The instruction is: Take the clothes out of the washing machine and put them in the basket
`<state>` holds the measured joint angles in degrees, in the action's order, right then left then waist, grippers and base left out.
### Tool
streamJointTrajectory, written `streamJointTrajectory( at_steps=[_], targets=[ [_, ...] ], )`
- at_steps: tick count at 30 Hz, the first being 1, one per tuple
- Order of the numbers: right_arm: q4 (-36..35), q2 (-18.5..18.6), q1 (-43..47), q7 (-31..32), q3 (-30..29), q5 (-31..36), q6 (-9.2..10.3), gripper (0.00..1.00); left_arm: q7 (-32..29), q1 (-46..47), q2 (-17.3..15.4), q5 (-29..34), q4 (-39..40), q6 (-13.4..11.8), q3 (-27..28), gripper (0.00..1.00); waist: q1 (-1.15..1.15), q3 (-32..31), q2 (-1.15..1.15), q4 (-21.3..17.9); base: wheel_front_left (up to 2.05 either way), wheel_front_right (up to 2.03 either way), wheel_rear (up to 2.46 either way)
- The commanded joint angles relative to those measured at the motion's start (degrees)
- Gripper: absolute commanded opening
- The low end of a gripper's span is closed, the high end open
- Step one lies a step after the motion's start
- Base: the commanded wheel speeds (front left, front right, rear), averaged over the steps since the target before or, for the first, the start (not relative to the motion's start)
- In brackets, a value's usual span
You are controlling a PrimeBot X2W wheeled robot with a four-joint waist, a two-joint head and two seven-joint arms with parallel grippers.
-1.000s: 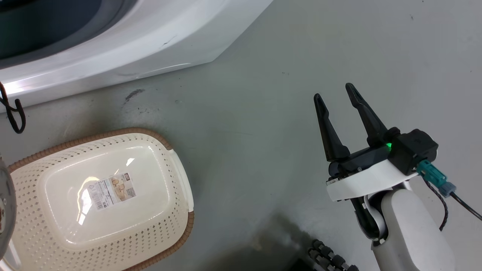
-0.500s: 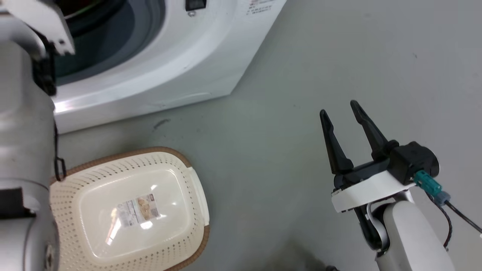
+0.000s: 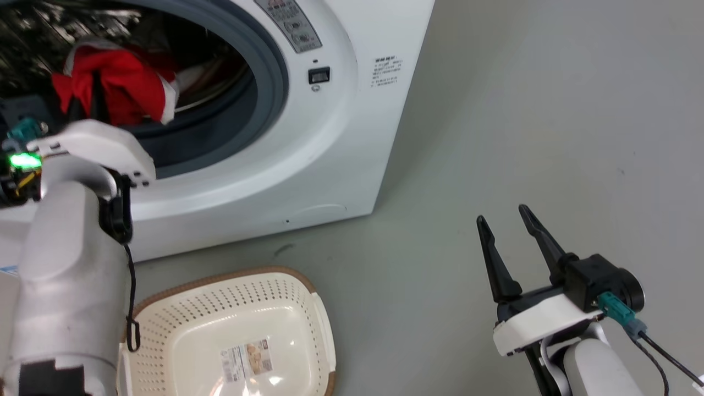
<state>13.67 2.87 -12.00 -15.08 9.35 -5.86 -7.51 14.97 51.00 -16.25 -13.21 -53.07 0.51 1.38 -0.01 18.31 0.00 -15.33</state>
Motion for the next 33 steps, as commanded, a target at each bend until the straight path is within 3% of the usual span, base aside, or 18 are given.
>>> streamJointTrajectory(
  at_steps=[1,11,13,14,24,28,33],
  targets=[
    [0.3,0.0,1.6,-0.1,-0.3,0.3,0.04,1.0,0.3,-3.3,0.4,0.2,2.5,0.5,0.3,0.0,0.01,-4.3,0.0,1.6,0.0,0.0,0.0],
    [1.0,0.0,6.0,-0.1,-1.5,0.9,0.04,1.0,0.2,-19.1,3.8,1.9,21.6,1.0,2.3,0.0,0.01,-11.5,0.0,3.9,0.0,0.0,0.0],
    [0.9,0.0,6.8,-0.1,-1.8,1.1,0.04,1.0,0.2,-22.6,4.8,2.2,26.7,0.5,2.6,0.0,0.01,-12.5,0.0,4.4,0.0,0.0,0.0],
    [0.6,0.0,7.9,0.0,-2.3,1.4,0.04,1.0,0.2,-28.1,6.7,3.1,34.8,0.1,2.0,0.0,0.01,-13.9,0.0,5.5,0.0,0.0,0.0],
    [-1.6,0.0,10.2,1.8,-2.5,2.1,0.04,1.0,-2.1,-45.5,10.3,4.3,57.7,-2.6,-0.5,0.0,0.01,-15.8,0.0,9.0,0.0,0.0,0.0],
    [-2.3,0.0,10.4,2.1,-2.6,2.4,0.04,1.0,-3.9,-50.1,11.1,3.8,60.8,-3.8,-1.6,0.0,0.01,-15.5,0.0,10.2,0.0,0.0,0.0],
    [-3.3,0.0,9.8,2.4,-2.4,2.4,0.04,1.0,-4.5,-55.8,12.5,0.8,56.9,-4.9,-3.6,0.0,0.01,-13.7,0.0,11.5,0.0,0.0,0.0]
  ],
)
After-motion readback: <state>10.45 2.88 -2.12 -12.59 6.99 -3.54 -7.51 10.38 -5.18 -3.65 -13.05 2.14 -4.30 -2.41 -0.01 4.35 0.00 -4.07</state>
